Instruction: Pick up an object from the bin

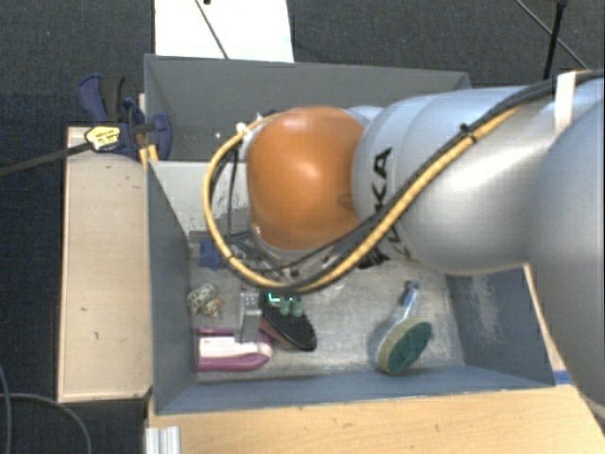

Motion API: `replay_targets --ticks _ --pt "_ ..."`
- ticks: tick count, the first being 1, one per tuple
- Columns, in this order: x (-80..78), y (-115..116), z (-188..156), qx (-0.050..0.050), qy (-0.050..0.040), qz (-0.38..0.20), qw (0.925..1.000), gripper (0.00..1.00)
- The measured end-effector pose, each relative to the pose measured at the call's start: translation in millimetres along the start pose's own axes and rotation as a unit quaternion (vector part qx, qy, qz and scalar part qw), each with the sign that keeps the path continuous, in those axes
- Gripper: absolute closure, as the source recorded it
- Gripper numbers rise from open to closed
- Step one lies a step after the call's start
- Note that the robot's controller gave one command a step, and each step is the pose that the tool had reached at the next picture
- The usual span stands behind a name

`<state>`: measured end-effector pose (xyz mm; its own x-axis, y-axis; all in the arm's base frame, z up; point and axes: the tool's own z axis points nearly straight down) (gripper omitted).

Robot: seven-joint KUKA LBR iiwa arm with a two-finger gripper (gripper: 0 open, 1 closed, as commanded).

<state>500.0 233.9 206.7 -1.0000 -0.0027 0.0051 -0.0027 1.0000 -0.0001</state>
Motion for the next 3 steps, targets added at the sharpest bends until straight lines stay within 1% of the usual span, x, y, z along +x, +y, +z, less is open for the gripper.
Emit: replay_targets --ticks 1,2,3 --pt "10.8 -90.9 126.3 0.0 -0.0034 -0.002 1.0 0.0" --pt "-29.2 -144.5 136.5 0.001 -0.0053 -0.016 0.9999 0.0" --pt "-12.5 -182.7 136.6 0.001 -0.0027 -0.141 0.9899 0.0"
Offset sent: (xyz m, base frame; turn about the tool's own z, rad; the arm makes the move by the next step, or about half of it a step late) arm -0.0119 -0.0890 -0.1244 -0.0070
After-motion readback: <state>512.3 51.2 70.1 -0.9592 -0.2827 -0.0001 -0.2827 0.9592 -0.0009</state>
